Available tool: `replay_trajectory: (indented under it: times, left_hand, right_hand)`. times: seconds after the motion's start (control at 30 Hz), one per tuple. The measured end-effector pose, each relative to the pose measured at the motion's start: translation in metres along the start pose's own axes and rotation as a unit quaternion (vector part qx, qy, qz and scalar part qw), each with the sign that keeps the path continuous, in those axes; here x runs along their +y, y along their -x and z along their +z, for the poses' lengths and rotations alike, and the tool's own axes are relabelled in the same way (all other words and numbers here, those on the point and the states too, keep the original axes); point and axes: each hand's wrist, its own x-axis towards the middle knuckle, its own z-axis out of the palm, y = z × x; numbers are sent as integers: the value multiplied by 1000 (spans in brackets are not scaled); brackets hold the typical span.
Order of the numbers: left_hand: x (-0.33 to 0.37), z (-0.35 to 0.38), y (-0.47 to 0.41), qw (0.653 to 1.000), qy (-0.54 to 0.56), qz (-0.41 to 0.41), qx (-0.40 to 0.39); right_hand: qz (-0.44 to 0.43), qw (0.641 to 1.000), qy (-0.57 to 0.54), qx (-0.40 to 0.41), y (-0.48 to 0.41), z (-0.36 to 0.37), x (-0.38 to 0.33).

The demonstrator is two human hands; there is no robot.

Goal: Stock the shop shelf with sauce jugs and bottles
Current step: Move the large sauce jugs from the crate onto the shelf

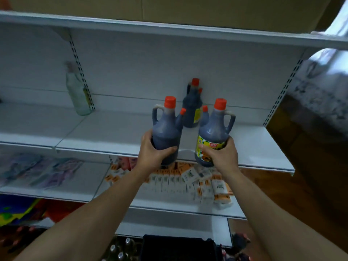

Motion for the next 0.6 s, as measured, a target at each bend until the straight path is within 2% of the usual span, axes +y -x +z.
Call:
replay_trajectory:
  times: [0.2, 0.3, 0.43, 0.6]
  left_hand:
    - [-29, 4, -51, 1000, 8, -6, -13]
    - [-37, 12, -68, 1000, 21, -12, -12]
    - [-46, 24, -90, 999, 21, -29, -27]
    - [-55, 31, -111, 998, 4, -54, -26]
  right_hand:
    - [35, 998, -26, 41, -34, 21, 15]
    - [39, 998, -40, 25, -58, 23, 16]
    - [42, 999, 15, 21, -89, 20, 25]
    - [52, 998, 6, 17, -115, 19, 26]
